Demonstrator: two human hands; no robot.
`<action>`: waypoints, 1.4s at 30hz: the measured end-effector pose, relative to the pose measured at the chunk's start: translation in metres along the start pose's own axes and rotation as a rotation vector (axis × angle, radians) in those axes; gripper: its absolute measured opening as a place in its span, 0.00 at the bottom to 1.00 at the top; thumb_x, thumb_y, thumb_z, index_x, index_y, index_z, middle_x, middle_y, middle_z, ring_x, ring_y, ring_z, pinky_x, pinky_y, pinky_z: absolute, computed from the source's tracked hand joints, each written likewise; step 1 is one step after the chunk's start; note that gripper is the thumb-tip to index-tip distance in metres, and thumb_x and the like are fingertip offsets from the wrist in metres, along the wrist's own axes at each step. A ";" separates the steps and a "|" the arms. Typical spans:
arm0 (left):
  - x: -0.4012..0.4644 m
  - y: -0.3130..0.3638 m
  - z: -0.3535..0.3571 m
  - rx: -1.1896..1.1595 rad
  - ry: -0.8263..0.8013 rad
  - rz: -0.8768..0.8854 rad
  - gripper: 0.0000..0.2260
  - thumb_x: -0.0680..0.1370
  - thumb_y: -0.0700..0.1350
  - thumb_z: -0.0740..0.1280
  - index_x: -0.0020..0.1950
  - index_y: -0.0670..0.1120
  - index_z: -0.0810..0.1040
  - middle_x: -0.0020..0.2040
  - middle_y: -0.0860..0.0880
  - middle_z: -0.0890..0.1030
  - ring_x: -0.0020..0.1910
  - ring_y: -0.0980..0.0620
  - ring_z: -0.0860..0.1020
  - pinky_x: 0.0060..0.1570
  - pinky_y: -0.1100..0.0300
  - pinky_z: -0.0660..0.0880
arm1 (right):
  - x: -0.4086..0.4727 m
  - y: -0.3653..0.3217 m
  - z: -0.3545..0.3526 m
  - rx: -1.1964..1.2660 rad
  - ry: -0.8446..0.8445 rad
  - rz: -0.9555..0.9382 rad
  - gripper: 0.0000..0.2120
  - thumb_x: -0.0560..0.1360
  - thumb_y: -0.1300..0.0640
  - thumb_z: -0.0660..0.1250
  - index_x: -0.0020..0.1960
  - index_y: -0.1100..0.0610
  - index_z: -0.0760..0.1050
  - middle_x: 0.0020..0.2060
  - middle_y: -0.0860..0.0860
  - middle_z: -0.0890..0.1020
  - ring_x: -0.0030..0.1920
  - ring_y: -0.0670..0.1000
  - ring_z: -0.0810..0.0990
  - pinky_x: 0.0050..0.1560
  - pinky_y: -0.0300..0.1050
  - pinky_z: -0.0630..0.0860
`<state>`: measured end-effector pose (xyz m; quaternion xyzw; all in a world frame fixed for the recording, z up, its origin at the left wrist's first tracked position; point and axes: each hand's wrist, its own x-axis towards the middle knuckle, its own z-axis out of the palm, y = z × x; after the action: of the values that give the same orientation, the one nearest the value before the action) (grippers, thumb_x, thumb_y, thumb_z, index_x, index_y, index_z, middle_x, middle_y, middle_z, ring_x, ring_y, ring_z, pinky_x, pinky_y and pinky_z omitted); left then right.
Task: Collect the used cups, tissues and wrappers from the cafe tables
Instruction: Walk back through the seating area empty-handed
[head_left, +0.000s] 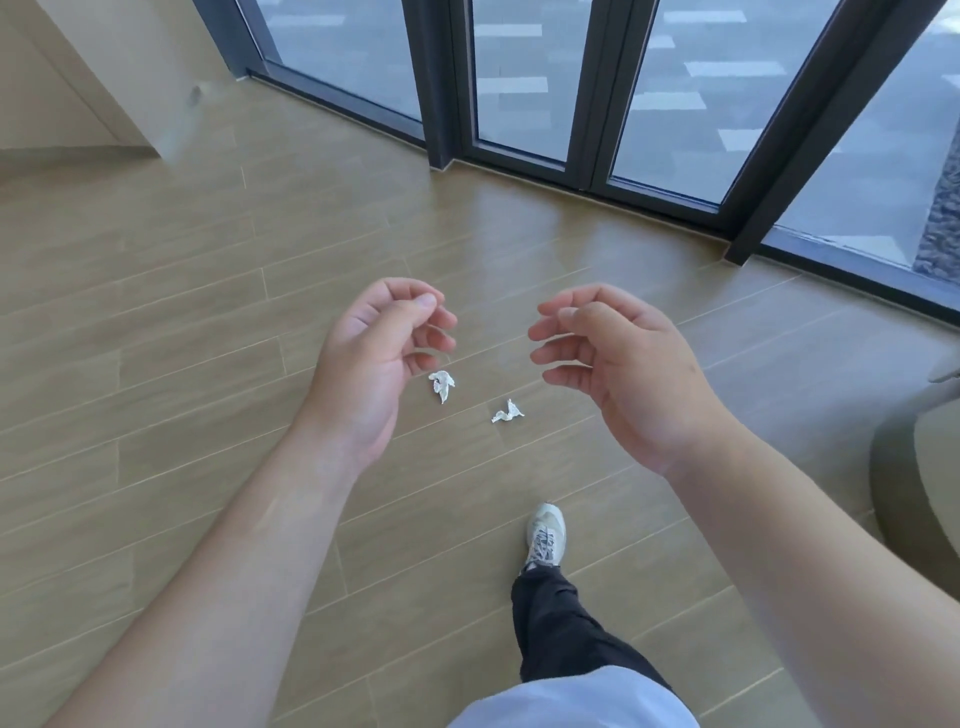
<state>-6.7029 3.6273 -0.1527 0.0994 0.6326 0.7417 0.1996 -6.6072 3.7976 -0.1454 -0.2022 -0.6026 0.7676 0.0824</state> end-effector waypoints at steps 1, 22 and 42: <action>0.023 -0.004 0.004 0.015 0.009 -0.017 0.03 0.74 0.44 0.64 0.45 0.47 0.77 0.37 0.52 0.83 0.35 0.53 0.79 0.36 0.63 0.73 | 0.025 -0.002 -0.005 0.005 0.001 0.011 0.07 0.70 0.56 0.64 0.42 0.51 0.82 0.40 0.51 0.84 0.40 0.50 0.82 0.42 0.45 0.76; 0.318 -0.090 -0.009 0.088 -0.073 -0.298 0.04 0.73 0.46 0.65 0.45 0.49 0.78 0.39 0.52 0.83 0.37 0.54 0.79 0.41 0.58 0.72 | 0.299 0.048 -0.018 -0.007 0.133 0.203 0.07 0.70 0.54 0.64 0.43 0.50 0.81 0.40 0.48 0.85 0.40 0.47 0.82 0.44 0.46 0.77; 0.469 -0.478 -0.129 0.283 -0.009 -0.550 0.08 0.82 0.39 0.64 0.45 0.49 0.77 0.39 0.51 0.82 0.33 0.56 0.78 0.38 0.60 0.70 | 0.474 0.429 -0.060 -0.124 0.241 0.452 0.08 0.74 0.58 0.64 0.45 0.50 0.81 0.41 0.47 0.85 0.41 0.46 0.83 0.43 0.43 0.77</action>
<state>-7.0958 3.7664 -0.6925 -0.0456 0.7318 0.5641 0.3799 -6.9612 3.9154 -0.6684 -0.4264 -0.5739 0.6984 -0.0327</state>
